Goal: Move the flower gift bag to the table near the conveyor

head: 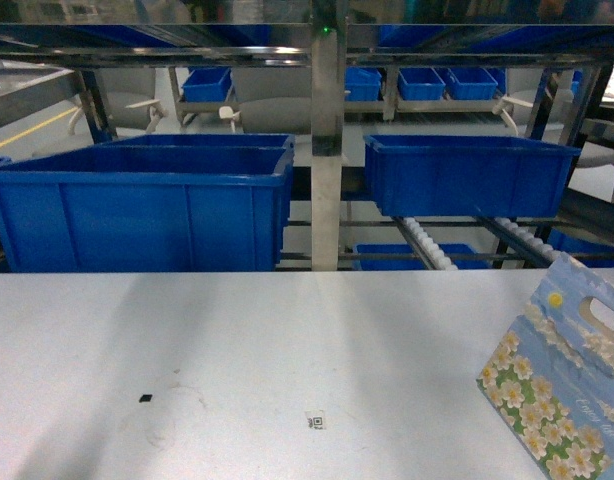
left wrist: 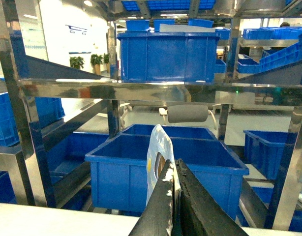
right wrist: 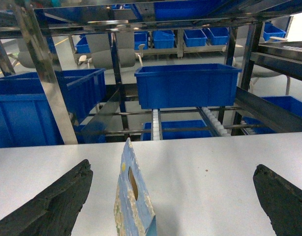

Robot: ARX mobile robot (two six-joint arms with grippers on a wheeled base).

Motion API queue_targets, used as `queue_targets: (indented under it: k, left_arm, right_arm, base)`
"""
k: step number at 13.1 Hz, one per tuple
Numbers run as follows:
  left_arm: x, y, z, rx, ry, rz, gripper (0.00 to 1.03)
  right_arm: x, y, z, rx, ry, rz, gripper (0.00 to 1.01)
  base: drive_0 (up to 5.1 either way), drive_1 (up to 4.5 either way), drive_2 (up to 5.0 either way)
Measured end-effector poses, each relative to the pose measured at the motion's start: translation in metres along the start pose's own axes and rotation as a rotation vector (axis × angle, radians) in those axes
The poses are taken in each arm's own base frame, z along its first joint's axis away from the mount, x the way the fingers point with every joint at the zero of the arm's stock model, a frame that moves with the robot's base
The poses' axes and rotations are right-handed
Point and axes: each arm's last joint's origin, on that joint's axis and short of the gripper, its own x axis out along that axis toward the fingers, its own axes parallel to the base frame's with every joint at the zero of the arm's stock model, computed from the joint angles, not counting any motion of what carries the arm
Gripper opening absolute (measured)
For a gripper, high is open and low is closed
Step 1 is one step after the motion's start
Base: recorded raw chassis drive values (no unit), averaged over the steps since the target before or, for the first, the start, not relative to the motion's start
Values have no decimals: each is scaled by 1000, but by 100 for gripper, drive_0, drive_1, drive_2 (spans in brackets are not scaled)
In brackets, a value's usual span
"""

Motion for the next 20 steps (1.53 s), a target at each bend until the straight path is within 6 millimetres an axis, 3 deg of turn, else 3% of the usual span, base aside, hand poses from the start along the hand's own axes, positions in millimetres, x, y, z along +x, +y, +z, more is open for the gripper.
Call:
queue_targets:
  k: [10, 13, 15, 20]
  left_arm:
    - [1, -3, -1, -9, -19, 1, 2]
    - [2, -19, -26, -5, 43, -12, 2]
    - [4, -21, -27, -18, 26, 20, 2]
    - [31, -43, -31, -69, 3, 84, 2]
  right_arm:
    - [-4, 3, 1, -11, -12, 14, 98]
    - [-4, 3, 1, -14, -12, 14, 98]
    - [-4, 3, 1, -14, -12, 14, 98]
    - [-4, 3, 1, -14, -12, 14, 98]
  base:
    - [0, 0, 0]
    - [0, 0, 0]
    - [0, 0, 0]
    - [0, 0, 0]
